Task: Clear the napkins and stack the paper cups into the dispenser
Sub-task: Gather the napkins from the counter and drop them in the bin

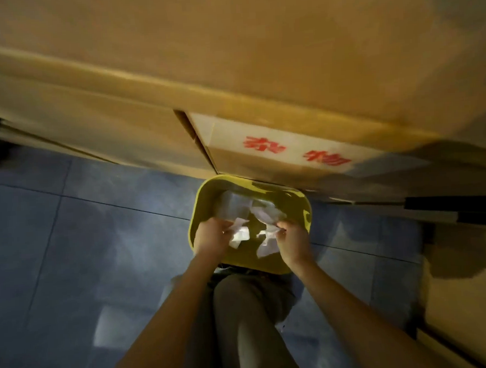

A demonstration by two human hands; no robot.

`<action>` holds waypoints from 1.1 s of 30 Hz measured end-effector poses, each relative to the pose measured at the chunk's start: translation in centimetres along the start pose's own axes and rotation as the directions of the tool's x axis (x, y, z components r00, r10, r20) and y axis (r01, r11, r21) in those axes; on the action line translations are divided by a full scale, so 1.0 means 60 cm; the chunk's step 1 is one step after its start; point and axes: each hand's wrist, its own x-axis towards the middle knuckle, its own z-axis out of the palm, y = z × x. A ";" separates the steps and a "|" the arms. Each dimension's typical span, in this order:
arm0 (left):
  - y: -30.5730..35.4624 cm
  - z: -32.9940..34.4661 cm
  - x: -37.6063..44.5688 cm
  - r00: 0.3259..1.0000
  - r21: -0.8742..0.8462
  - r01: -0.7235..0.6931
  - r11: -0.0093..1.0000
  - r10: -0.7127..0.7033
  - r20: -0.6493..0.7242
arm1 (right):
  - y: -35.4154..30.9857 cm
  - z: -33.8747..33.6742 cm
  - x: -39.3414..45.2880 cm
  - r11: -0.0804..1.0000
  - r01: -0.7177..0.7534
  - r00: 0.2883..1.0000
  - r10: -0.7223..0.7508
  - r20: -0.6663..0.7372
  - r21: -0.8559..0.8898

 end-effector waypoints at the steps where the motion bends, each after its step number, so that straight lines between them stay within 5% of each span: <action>1: -0.001 0.013 0.014 1.000 0.007 0.004 1.000 -0.004 -0.002 | 0.011 0.014 0.014 1.000 0.004 1.000 -0.004 0.019 -0.018; 6: -0.003 0.071 0.059 0.989 0.024 0.039 0.999 -0.042 0.142 | 0.048 0.063 0.057 0.997 0.016 0.967 0.002 0.253 -0.071; 11: 0.005 0.083 0.048 0.941 0.032 0.009 0.999 -0.019 0.338 | 0.049 0.060 0.063 0.995 0.025 0.947 0.006 0.322 -0.092; 15: 0.025 0.048 0.005 0.943 -0.006 0.017 1.000 -0.014 0.333 | 0.016 0.018 0.027 1.000 -0.017 0.948 0.012 0.317 0.013; 22: 0.101 -0.080 -0.111 0.971 -0.076 -0.027 0.997 0.044 0.233 | -0.112 -0.137 -0.088 0.991 0.133 0.968 -0.134 0.213 0.018; 28: 0.213 -0.232 -0.239 0.948 -0.121 -0.247 0.962 0.265 0.176 | -0.245 -0.303 -0.210 0.978 0.205 0.951 -0.207 0.231 0.031; 33: 0.327 -0.355 -0.334 0.881 -0.073 -0.457 0.886 0.463 0.101 | -0.330 -0.449 -0.280 0.958 0.276 0.955 -0.282 0.087 0.081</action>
